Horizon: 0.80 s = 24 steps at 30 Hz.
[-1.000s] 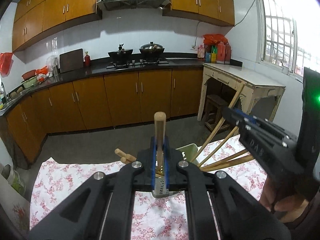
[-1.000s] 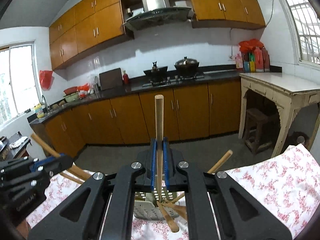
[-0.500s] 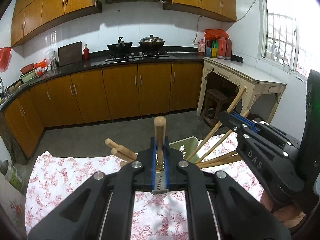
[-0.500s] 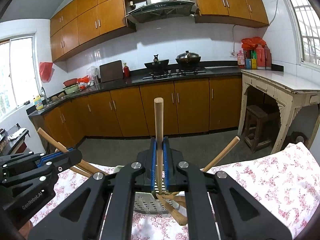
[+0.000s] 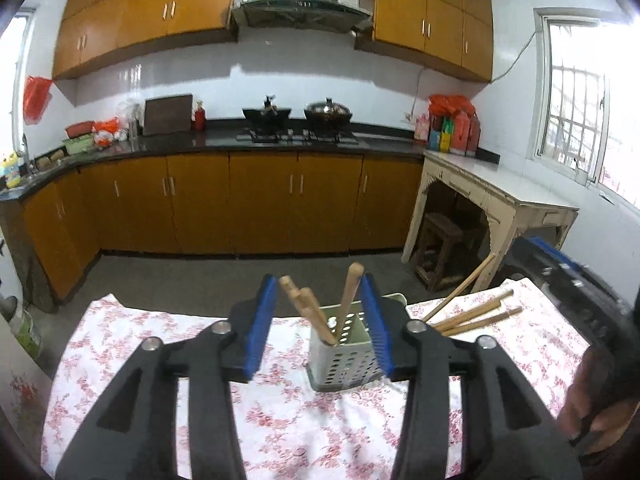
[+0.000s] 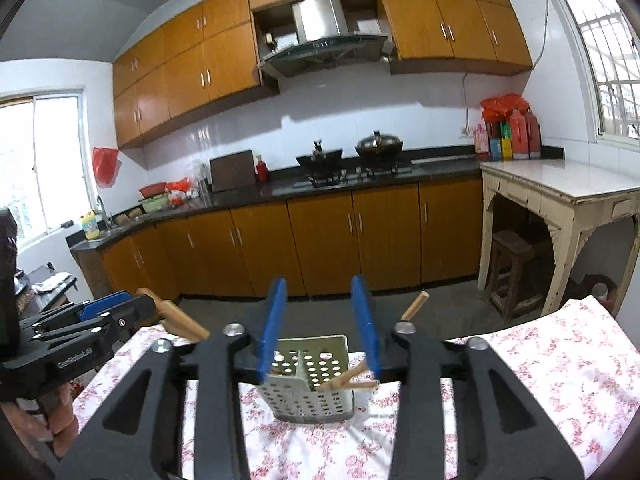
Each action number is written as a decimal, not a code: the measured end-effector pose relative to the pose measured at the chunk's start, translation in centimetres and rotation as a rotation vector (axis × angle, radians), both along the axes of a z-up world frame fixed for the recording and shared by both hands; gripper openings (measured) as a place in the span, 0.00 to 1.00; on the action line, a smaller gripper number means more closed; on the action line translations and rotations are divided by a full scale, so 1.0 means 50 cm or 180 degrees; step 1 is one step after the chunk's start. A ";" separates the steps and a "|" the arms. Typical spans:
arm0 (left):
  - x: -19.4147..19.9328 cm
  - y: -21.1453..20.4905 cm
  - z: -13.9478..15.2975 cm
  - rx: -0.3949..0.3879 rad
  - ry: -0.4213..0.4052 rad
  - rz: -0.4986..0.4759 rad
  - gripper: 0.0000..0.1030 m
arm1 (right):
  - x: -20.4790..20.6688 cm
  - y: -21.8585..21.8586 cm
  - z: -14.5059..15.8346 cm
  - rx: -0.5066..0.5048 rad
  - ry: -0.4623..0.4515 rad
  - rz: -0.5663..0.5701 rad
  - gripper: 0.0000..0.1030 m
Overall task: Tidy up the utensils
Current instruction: 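Open both tools to release the chopsticks and pull back from the holder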
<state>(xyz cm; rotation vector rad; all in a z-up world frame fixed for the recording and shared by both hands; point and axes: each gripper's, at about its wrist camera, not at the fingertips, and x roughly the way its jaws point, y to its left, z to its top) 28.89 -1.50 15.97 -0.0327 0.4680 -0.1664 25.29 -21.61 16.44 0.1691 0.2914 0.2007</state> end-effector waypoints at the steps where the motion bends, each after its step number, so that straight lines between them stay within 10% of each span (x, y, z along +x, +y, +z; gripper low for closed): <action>1: -0.028 0.007 0.000 0.0038 -0.0065 0.0014 0.50 | -0.024 0.000 0.004 0.0003 -0.0047 0.0032 0.47; 11: -0.276 0.040 -0.072 0.0163 -0.0396 0.0068 0.90 | -0.231 0.027 -0.053 -0.0097 -0.0236 0.0271 0.98; 24: -0.479 0.048 -0.200 0.0245 -0.0421 0.0265 0.96 | -0.367 0.025 -0.223 -0.0286 0.0054 0.0023 0.98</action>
